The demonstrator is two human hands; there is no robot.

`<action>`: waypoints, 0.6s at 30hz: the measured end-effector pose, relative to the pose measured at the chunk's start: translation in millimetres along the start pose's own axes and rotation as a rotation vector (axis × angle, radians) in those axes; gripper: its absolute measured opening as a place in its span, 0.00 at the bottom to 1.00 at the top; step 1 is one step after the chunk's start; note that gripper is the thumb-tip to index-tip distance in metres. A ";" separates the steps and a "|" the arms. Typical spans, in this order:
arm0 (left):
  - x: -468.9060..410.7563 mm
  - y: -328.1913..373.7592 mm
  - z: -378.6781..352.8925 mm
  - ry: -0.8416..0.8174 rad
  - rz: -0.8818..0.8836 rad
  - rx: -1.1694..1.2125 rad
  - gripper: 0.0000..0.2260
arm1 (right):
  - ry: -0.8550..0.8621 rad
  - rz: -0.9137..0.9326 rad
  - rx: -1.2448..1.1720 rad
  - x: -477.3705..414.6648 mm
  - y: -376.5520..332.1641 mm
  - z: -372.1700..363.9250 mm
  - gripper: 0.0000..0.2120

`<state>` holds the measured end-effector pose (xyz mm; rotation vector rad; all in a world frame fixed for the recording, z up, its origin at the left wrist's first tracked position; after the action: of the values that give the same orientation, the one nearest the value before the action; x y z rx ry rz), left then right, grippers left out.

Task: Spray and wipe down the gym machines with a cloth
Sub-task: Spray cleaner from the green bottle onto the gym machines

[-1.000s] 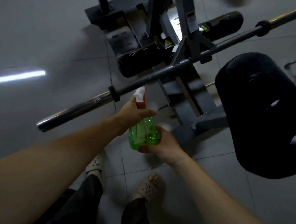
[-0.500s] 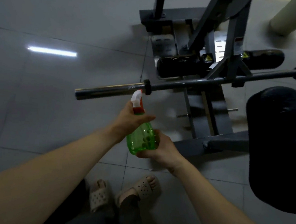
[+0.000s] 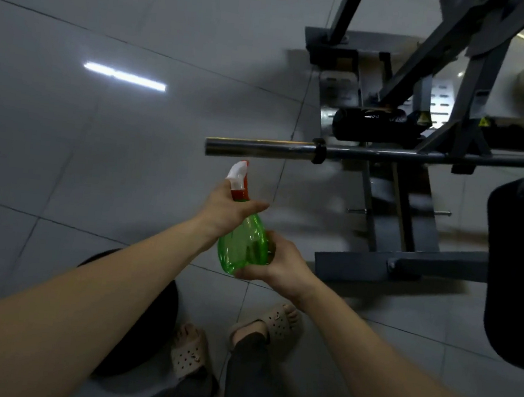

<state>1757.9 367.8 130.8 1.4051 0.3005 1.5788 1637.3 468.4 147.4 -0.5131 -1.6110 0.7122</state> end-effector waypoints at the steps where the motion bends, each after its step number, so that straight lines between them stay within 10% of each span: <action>1: 4.3 -1.5 8.8 0.013 -0.006 0.016 0.31 | -0.001 0.010 0.013 2.9 -4.5 -9.3 0.26; 18: 46.7 -22.8 95.3 0.045 -0.089 0.078 0.38 | 0.038 0.042 0.000 20.5 -27.3 -98.4 0.29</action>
<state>1857.5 377.3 172.9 1.3980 0.4497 1.5414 1732.6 478.8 188.0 -0.5584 -1.5686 0.7301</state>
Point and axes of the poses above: each hand's wrist, its own x-axis away from the middle knuckle, its own z-axis out of the back of the hand, y = z × x, the point moved 8 cm from there along -x, towards the middle knuckle, and after that the axes turned 9 degrees about -x, right-handed, at the moved point
